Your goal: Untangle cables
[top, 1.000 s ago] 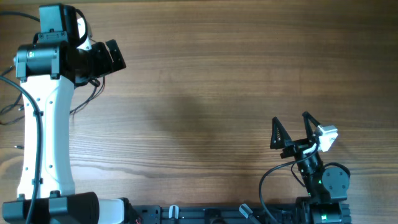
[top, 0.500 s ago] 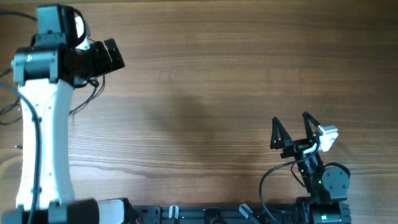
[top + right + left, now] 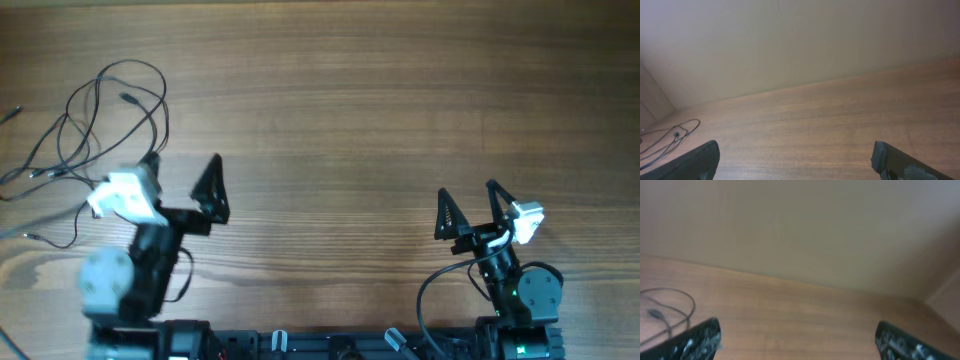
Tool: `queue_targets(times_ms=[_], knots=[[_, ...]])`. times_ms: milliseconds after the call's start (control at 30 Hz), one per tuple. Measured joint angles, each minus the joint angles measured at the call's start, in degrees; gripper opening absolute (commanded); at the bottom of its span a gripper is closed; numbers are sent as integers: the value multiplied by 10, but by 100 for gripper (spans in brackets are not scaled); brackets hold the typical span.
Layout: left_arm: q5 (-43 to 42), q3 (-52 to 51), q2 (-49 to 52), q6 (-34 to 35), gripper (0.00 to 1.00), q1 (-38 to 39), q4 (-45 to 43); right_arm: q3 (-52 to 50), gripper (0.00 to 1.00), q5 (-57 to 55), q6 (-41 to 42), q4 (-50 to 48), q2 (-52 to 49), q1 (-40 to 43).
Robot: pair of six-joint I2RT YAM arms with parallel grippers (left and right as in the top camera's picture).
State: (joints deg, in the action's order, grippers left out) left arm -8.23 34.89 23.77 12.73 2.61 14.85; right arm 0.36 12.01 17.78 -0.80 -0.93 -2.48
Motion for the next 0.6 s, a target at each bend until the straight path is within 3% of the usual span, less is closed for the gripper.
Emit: queue_targets(times_ms=[233, 600], knots=[[0, -242, -174, 0, 100, 4, -76, 0, 100, 0, 0, -1, 0, 0], [0, -324, -229, 0, 100, 4, -81, 0, 100, 0, 0, -1, 0, 0]])
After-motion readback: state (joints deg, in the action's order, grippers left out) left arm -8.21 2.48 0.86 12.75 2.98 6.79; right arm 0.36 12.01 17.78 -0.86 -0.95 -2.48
